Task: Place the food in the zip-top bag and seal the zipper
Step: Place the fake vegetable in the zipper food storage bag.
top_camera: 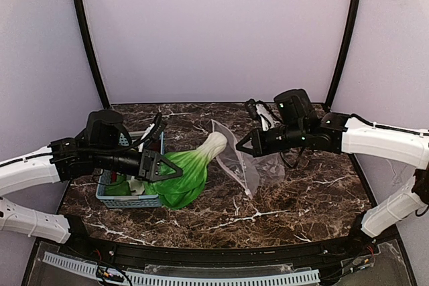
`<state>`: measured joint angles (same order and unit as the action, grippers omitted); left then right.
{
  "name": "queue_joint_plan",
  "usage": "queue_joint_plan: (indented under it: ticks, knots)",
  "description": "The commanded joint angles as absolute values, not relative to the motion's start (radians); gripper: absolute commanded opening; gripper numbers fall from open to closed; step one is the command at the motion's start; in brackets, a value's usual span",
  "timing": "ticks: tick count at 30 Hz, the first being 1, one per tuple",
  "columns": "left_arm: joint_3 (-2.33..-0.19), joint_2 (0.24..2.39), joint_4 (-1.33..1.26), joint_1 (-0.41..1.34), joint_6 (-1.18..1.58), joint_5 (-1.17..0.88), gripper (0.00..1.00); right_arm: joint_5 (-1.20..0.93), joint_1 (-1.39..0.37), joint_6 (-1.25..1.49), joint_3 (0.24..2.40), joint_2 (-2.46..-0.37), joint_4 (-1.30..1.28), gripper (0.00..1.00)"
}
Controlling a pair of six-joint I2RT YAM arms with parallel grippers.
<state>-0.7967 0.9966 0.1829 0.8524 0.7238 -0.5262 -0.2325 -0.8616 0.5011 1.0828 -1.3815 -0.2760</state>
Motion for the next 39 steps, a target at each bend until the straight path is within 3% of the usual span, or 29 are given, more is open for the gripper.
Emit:
queue_joint_plan:
  ticks: [1,12,25,39]
  knots:
    - [-0.774,1.038,0.113,0.857,0.767,-0.495,0.01,-0.252,-0.871,0.473,1.11,-1.377,-0.23,0.0]
    - [-0.781,1.131,0.06,0.857,0.807,-0.517,0.01,-0.369,-0.891,0.392,1.097,-1.381,-0.177,0.0]
    - [-0.849,1.239,0.075,0.859,0.772,-0.628,0.01,-0.727,-0.907,0.197,1.09,-1.41,-0.133,0.0]
    - [-0.882,1.301,-0.068,0.889,0.809,-0.5,0.01,-0.721,-0.968,0.293,1.059,-1.466,-0.004,0.0]
